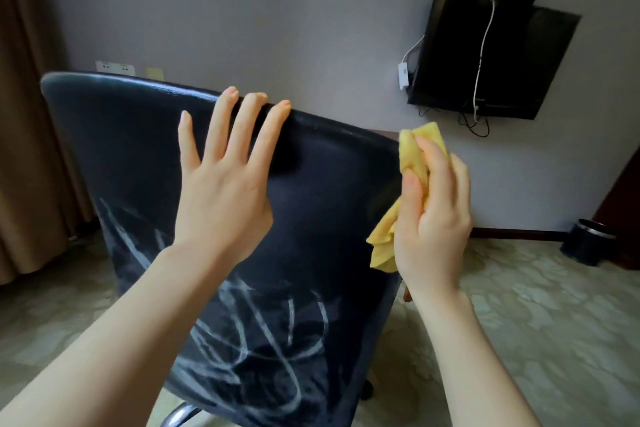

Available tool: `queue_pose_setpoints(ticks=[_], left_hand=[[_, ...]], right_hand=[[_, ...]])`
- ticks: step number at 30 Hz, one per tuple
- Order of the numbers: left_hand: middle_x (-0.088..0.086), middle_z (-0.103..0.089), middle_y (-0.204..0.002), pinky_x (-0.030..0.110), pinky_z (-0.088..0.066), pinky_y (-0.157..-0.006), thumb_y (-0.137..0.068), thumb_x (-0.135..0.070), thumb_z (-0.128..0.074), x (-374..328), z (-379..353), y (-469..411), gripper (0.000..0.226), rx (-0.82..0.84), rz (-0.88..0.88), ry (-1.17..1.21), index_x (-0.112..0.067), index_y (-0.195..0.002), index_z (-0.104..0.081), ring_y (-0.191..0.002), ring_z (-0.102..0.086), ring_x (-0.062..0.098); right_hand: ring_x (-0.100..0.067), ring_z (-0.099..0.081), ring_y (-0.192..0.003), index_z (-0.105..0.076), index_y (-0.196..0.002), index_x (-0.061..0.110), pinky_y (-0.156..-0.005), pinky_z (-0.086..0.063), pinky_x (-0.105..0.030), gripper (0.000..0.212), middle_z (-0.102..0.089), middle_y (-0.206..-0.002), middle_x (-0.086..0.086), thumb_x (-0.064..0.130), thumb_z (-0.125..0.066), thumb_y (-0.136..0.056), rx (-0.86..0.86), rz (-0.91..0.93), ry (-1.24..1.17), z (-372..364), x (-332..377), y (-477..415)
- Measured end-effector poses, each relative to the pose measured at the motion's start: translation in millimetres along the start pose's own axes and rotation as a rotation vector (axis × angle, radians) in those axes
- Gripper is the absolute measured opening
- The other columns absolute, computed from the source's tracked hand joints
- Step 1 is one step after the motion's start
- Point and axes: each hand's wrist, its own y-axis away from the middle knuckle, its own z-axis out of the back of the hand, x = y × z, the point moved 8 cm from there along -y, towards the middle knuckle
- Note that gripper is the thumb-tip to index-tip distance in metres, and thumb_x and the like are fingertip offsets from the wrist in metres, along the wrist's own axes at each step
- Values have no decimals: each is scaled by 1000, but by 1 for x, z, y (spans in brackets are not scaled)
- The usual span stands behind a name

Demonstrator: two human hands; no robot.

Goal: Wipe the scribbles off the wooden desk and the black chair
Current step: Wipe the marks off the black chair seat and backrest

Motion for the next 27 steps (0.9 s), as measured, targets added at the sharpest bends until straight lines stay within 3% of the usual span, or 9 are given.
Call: queue_pose_setpoints(ticks=[3,7,10,14,17,20,22,25,27], left_hand=[[11,-31,-148,61,-13,-110,-57,10,-54,-1,2,1,95,-12,10,37,-14,-145,-28,-143,-16,33],[7,-36,-146,58,-15,-111,-58,7,-47,2,7,0,89,-35,26,135,-16,-143,-34,-142,-19,31],[5,-39,-144,55,-15,-112,-59,2,-37,7,9,-1,85,-75,32,213,-18,-141,-37,-141,-22,28],[6,-43,-142,54,-16,-111,-61,0,-30,11,8,-1,81,-113,34,258,-19,-139,-41,-139,-25,29],[5,-43,-142,51,-13,-112,-64,1,-30,13,7,-2,79,-119,36,254,-20,-140,-39,-139,-24,27],[4,-44,-142,50,-11,-113,-69,-1,-26,22,9,-1,73,-132,39,223,-17,-139,-38,-139,-24,25],[4,-43,-143,48,-10,-113,-68,1,-31,28,9,0,72,-125,40,193,-14,-138,-39,-139,-23,23],[5,-43,-144,50,-10,-113,-68,3,-38,34,9,-1,73,-102,26,130,-13,-139,-39,-139,-23,23],[5,-43,-144,52,-11,-112,-67,7,-45,37,11,-1,74,-87,16,102,-12,-139,-39,-139,-23,23]], right_hand=[[18,-40,-105,-49,-129,7,-85,-30,4,35,-47,-120,1,19,-39,-99,-21,-96,-78,3,-11,9],[3,-44,-95,-55,-126,6,-79,-36,-9,41,-54,-112,3,28,-31,-99,30,-84,-24,0,1,-6],[-10,-52,-83,-60,-121,8,-70,-36,-21,42,-63,-101,-2,29,-30,-99,133,90,169,-5,28,-27],[-21,-61,-69,-65,-109,16,-62,-29,-22,41,-67,-85,1,32,-29,-97,345,363,374,-30,74,-49],[-25,-59,-71,-54,-110,17,-58,-28,-28,35,-60,-86,0,31,-24,-101,552,494,432,-60,107,-55],[-23,-45,-72,-37,-105,19,-59,-25,-31,20,-45,-91,1,30,-20,-104,673,552,421,-86,124,-59],[-22,-39,-71,-33,-102,20,-58,-24,-31,17,-44,-91,0,32,-21,-104,678,573,392,-90,130,-60],[-24,-53,-76,-45,-117,20,-59,-28,-30,32,-55,-96,1,39,-24,-102,650,595,386,-88,123,-57],[-25,-61,-70,-57,-118,20,-53,-27,-26,38,-60,-85,0,41,-33,-98,544,608,373,-75,114,-55]])
